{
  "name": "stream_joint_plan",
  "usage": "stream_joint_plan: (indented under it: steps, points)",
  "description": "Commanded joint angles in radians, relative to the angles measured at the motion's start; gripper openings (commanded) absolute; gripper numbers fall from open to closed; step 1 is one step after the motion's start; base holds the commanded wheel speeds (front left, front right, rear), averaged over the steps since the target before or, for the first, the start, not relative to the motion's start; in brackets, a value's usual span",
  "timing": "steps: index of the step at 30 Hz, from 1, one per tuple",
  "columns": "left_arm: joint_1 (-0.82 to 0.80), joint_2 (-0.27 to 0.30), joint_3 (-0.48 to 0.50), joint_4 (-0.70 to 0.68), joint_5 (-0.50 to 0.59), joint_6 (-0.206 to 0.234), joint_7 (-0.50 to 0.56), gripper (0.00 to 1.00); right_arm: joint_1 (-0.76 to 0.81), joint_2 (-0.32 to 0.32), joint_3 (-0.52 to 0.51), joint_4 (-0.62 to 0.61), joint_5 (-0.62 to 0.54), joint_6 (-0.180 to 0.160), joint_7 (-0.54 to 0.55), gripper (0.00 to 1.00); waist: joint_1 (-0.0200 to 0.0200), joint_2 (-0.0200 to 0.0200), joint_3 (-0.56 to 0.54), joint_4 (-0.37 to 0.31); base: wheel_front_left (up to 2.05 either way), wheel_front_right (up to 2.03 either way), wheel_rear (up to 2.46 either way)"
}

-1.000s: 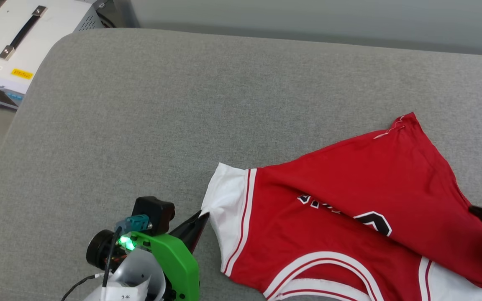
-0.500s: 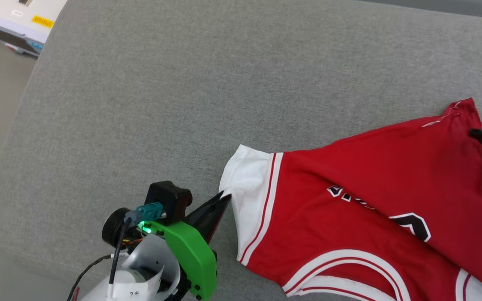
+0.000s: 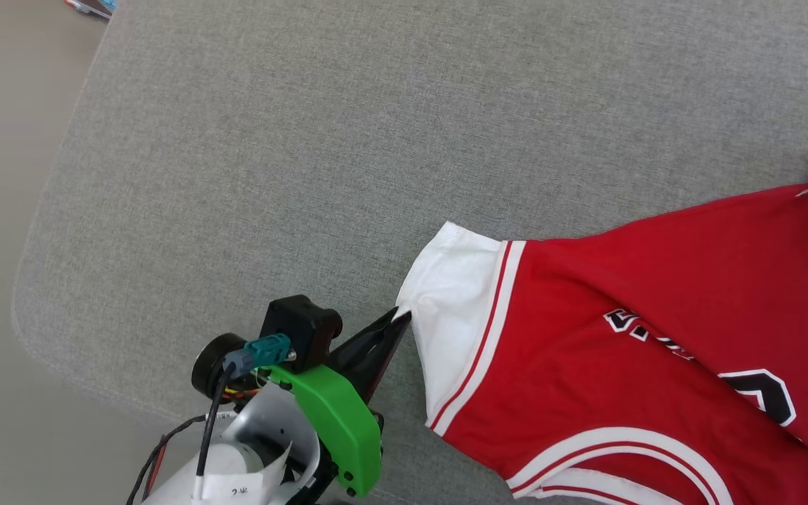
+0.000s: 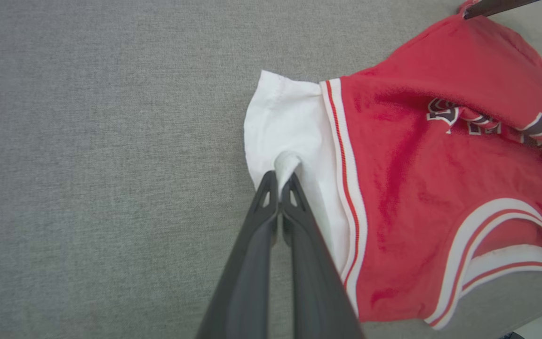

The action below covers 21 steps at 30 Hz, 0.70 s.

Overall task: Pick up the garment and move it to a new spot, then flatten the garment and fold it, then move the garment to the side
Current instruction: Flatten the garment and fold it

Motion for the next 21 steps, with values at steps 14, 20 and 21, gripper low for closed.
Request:
stream_joint_plan:
  steps: [14,20,21]
  points:
    - [-0.03,-0.002,0.014,0.022,0.001,0.001,-0.021,0.0,0.025,-0.015,0.07,0.071,0.048,-0.001,-0.071,0.0,-0.0001,0.0,-0.013,0.0,0.0,0.0,0.0]
    - [-0.03,0.008,0.036,0.037,-0.007,0.008,-0.032,0.0,0.006,-0.015,0.079,0.07,0.077,-0.001,-0.191,0.0,-0.0001,0.0,-0.075,-0.028,0.0,0.0,0.0]
    - [-0.03,0.011,0.043,0.038,-0.01,0.01,-0.034,0.0,0.005,-0.016,0.08,0.069,0.088,-0.001,-0.208,0.0,-0.0001,0.0,-0.089,-0.035,0.0,0.0,0.0]
